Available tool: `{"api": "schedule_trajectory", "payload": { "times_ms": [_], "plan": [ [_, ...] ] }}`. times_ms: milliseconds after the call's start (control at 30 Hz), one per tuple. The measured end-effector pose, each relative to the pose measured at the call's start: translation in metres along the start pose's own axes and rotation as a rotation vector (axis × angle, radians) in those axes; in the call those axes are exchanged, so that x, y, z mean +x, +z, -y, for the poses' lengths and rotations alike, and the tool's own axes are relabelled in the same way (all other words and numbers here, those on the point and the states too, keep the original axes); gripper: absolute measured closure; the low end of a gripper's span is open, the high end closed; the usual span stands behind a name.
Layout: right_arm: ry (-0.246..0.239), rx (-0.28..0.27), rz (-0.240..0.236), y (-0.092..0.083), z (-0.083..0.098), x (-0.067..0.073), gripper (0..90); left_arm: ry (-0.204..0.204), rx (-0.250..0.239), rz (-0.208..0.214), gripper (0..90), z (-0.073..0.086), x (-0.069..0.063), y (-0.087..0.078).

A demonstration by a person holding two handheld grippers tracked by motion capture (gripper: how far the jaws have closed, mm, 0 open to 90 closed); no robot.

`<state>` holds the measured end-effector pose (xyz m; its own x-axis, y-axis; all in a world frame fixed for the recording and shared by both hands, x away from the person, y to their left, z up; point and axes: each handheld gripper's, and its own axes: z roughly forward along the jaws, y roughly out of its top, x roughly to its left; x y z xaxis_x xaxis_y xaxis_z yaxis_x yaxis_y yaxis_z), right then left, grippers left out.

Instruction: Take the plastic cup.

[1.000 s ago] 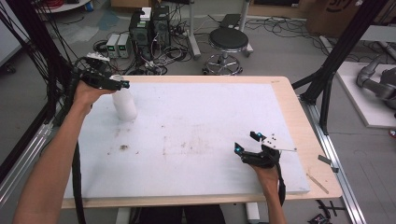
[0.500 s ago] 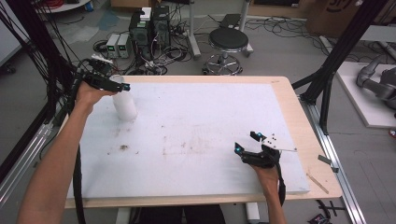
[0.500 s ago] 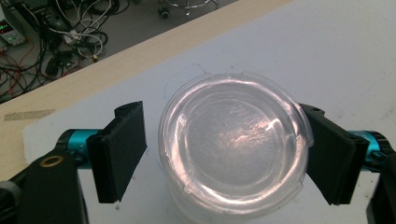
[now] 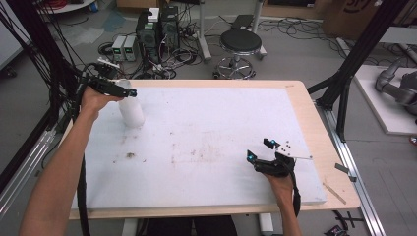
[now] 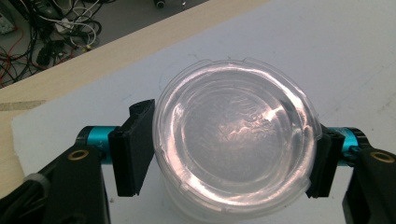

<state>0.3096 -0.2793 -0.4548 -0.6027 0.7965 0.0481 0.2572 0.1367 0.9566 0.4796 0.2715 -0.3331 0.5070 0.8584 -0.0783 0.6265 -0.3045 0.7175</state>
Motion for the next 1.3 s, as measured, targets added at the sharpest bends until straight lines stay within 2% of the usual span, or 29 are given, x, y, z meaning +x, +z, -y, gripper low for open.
{"api": "schedule_trajectory", "payload": {
  "times_ms": [367, 633, 767, 1100, 1200, 1300],
  "plan": [
    [-0.003, 0.002, -0.001, 0.000, 0.000, 0.000, 17.2, 0.003, 0.009, 0.002, 36.9, -0.001, -0.001, 0.001],
    [-0.006, 0.000, 0.002, 0.000, 0.000, 0.000, 17.2, 0.007, 0.005, -0.003, 37.0, -0.001, -0.003, 0.000],
    [-0.002, 0.006, 0.000, 0.000, 0.000, 0.000, 17.2, 0.008, -0.013, 0.002, 37.0, -0.002, -0.004, -0.002],
    [-0.006, 0.007, 0.004, 0.001, 0.000, 0.001, 17.2, -0.020, -0.062, 0.010, 36.9, -0.002, -0.001, -0.012],
    [-0.008, 0.008, 0.004, 0.001, 0.000, 0.001, 17.2, -0.010, -0.052, 0.002, 36.9, -0.007, -0.001, -0.015],
    [-0.006, 0.007, 0.005, 0.001, 0.000, 0.001, 17.2, 0.007, -0.070, 0.007, 36.9, -0.015, -0.003, -0.022]
  ]
}}
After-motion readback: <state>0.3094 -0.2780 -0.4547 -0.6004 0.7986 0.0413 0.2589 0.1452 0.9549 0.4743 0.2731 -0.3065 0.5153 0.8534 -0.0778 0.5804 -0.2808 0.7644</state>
